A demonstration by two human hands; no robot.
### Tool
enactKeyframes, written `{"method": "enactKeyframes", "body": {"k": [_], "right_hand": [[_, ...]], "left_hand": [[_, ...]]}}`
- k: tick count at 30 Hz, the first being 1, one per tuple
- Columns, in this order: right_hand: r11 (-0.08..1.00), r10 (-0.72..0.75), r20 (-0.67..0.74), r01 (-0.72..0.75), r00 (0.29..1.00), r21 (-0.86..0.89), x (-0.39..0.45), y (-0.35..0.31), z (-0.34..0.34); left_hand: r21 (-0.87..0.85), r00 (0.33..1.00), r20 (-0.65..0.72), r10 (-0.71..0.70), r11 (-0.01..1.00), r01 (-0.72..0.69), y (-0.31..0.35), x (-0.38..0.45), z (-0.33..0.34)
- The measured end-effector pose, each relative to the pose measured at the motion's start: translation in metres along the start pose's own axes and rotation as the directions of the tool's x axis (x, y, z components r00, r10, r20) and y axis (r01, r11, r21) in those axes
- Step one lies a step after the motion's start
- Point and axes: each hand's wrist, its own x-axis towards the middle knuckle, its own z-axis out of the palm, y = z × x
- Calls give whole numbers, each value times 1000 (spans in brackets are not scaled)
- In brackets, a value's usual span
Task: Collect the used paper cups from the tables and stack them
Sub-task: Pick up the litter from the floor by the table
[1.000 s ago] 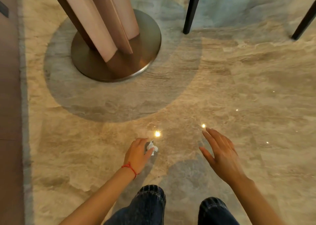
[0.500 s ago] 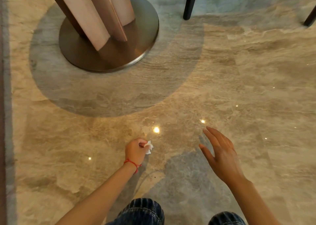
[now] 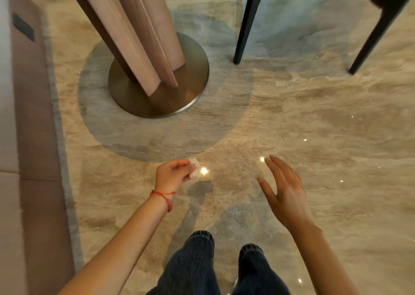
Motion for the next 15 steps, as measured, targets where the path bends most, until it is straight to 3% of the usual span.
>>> {"method": "enactKeyframes", "body": {"k": [8, 15], "right_hand": [[1000, -16, -49, 16, 999, 17, -21, -98, -137], [1000, 5, -71, -3, 997, 30, -44, -186, -269]], "left_hand": [[-76, 1000, 3, 3, 997, -3, 134, -118, -26], [-37, 996, 12, 84, 996, -84, 257, -226, -57]]}}
